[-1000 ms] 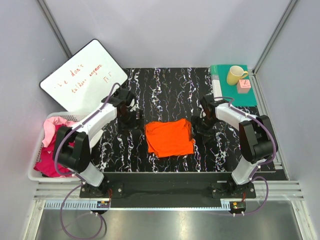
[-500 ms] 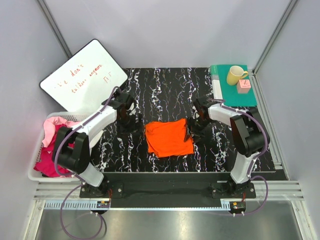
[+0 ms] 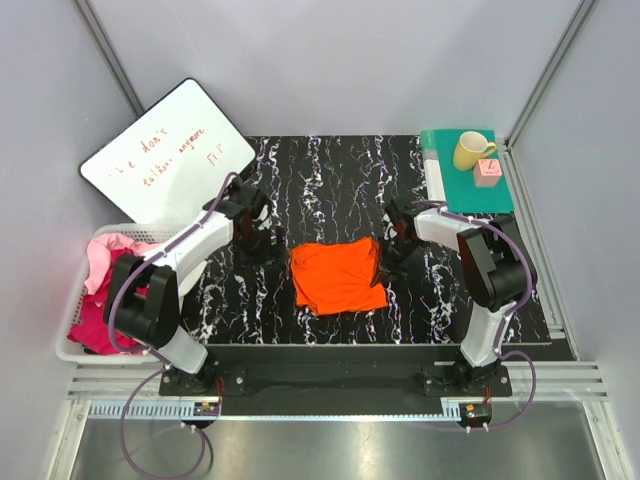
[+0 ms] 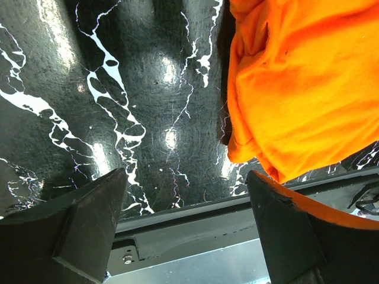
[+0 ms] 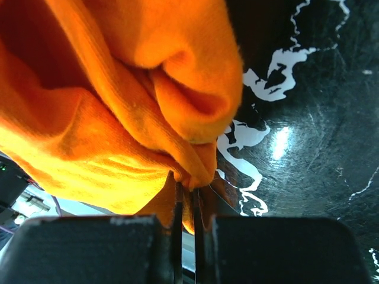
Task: Fold and stack the t-shirts
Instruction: Neatly place the folded tshirt to the corner
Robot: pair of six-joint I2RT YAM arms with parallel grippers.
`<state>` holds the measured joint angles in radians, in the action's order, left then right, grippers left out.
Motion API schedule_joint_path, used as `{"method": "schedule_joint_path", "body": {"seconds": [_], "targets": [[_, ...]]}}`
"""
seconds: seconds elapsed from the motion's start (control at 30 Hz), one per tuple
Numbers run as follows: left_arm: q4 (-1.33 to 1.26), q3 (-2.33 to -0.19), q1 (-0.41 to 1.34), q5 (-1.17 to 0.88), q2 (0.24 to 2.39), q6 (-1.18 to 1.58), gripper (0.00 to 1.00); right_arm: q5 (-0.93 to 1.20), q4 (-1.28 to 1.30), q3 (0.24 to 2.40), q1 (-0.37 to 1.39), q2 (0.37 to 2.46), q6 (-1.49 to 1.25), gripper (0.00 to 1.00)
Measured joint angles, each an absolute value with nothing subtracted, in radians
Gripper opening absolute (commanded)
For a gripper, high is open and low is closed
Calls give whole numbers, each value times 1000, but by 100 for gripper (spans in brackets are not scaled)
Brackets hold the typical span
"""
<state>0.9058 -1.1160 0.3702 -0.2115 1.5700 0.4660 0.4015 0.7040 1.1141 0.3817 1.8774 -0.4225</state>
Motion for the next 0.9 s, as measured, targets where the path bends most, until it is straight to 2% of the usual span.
{"method": "schedule_joint_path", "body": {"seconds": [0.47, 0.9], "targets": [[904, -1115, 370, -211, 1570, 459, 88, 316, 714, 1093, 376, 1827, -429, 0], [904, -1115, 370, -207, 1570, 442, 88, 60, 796, 1283, 212, 1777, -332, 0]]}}
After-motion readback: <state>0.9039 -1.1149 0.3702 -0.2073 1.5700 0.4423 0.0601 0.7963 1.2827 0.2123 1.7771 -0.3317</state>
